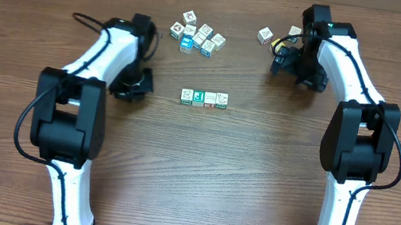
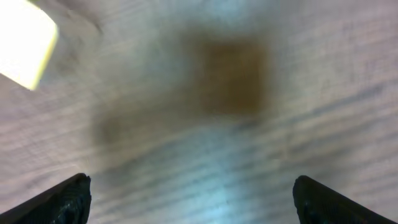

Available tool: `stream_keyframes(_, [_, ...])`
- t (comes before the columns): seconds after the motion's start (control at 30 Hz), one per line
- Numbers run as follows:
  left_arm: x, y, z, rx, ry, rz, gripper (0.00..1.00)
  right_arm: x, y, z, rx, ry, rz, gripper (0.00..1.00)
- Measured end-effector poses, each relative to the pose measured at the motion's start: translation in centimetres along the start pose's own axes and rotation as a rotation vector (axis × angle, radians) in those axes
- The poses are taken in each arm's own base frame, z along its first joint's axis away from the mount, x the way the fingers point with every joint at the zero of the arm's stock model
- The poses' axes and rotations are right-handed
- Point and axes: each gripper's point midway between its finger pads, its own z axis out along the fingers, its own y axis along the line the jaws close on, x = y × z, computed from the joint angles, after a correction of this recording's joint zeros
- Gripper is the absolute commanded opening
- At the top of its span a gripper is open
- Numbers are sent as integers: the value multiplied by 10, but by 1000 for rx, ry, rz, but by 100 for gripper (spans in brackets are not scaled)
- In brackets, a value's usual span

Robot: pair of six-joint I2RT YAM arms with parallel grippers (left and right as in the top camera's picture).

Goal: Form a horizontal line

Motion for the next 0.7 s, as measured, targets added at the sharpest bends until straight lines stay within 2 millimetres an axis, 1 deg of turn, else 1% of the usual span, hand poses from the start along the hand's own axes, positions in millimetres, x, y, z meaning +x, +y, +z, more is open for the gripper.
stream_keyframes(0.03, [1, 5, 0, -3, 13, -6, 67, -3, 1, 0, -5, -13, 1, 100])
stream_keyframes(0.07, [3, 11, 1, -7, 28, -21, 81, -8, 3, 0, -13, -31, 1, 100])
stream_keyframes(0.13, [5, 17, 1, -13, 46, -32, 100, -14, 6, 0, -24, -56, 1, 100])
stream_keyframes(0.2, [8, 21, 1, -18, 63, -41, 100, -20, 9, -1, -35, -81, 1, 100])
stream_keyframes(0.33, [7, 20, 1, -14, 56, -39, 100, -25, 11, -1, -44, -103, 1, 100])
stream_keyframes(0.43, [-3, 16, 1, 2, 14, -42, 100, -26, 11, -1, -46, -106, 1, 100])
stream_keyframes(0.7, [-42, 1, -1, 69, -140, -53, 100, -26, 11, -1, -46, -106, 1, 100])
